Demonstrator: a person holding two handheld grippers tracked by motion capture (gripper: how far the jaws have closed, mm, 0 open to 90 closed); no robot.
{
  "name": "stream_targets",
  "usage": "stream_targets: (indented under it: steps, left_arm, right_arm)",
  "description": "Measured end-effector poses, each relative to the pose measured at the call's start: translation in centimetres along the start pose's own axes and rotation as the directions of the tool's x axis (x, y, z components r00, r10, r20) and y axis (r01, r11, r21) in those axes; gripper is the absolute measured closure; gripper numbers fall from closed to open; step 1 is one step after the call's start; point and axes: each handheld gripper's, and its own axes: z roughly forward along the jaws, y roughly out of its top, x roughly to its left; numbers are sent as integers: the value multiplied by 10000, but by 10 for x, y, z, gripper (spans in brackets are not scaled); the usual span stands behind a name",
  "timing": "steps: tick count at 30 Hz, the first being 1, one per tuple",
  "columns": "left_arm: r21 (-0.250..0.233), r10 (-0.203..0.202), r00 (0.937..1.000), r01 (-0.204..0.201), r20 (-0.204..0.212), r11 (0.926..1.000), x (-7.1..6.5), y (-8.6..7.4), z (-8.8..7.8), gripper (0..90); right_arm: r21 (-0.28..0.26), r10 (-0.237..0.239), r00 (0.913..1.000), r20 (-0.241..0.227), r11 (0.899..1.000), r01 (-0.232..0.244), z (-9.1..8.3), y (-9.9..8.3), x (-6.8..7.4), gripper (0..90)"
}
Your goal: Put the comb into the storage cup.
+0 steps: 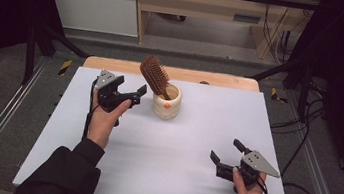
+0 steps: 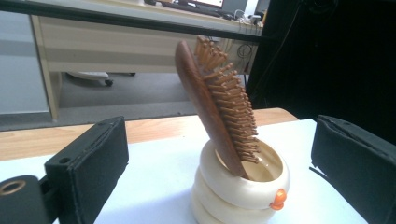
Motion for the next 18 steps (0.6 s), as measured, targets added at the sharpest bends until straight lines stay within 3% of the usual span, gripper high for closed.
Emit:
stream_targets:
  steps: [18]
  left_arm:
    - [-220, 273, 9996, -274, -33, 9994, 7, 6, -19, 36]
  right_arm:
    - [50, 8, 10000, -23, 10000, -8, 0, 0, 1, 57]
